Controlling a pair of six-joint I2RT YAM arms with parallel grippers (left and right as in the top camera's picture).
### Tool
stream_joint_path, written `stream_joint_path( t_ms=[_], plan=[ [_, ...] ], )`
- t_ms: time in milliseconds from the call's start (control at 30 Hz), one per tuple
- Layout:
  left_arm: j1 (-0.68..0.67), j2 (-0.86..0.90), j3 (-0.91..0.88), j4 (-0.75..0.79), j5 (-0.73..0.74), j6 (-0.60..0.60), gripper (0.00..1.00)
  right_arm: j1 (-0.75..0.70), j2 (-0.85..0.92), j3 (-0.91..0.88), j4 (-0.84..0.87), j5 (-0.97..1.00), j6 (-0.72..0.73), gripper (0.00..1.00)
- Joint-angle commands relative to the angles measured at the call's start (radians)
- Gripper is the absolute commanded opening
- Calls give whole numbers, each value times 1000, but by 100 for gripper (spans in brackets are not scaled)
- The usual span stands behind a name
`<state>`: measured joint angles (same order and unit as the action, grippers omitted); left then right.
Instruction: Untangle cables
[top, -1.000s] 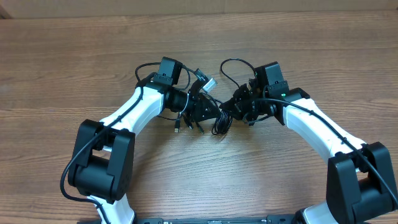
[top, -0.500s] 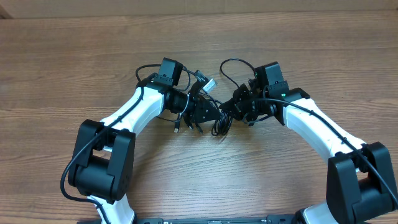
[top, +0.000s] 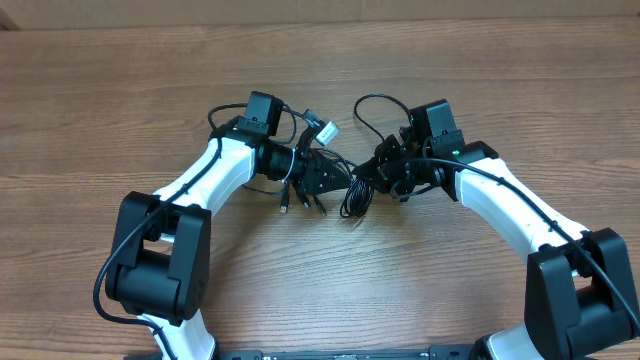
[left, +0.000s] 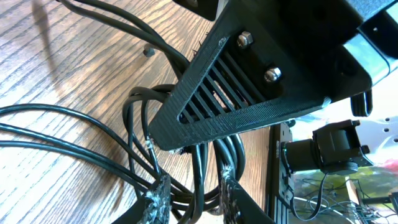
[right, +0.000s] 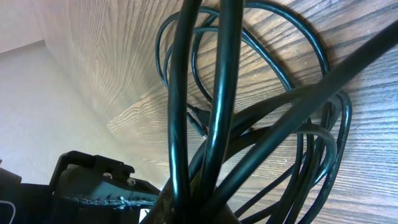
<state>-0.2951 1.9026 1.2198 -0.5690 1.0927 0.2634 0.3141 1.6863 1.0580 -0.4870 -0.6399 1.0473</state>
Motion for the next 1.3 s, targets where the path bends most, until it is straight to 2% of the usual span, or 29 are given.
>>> stream_joint_path(
  t_ms=[0, 167, 433, 600, 767, 1267],
  plan=[
    [-16, 7, -7, -5, 22, -2, 28, -2, -5, -4, 7, -12, -3, 7],
    [-35, 7, -7, -19, -50, -10, 26, -2, -5, -4, 7, -13, -3, 7],
    [-39, 7, -7, -26, -81, -10, 22, -2, -5, -4, 7, -12, -3, 7],
    [-41, 7, -7, -31, -79, -10, 24, -2, -5, -4, 7, -12, -3, 7],
    [-32, 7, -7, -28, -22, -8, 31, -2, -5, -4, 7, -12, -3, 7],
    [-53, 7, -7, -33, -63, -10, 29, -2, -5, -4, 11, -13, -3, 7]
  ],
)
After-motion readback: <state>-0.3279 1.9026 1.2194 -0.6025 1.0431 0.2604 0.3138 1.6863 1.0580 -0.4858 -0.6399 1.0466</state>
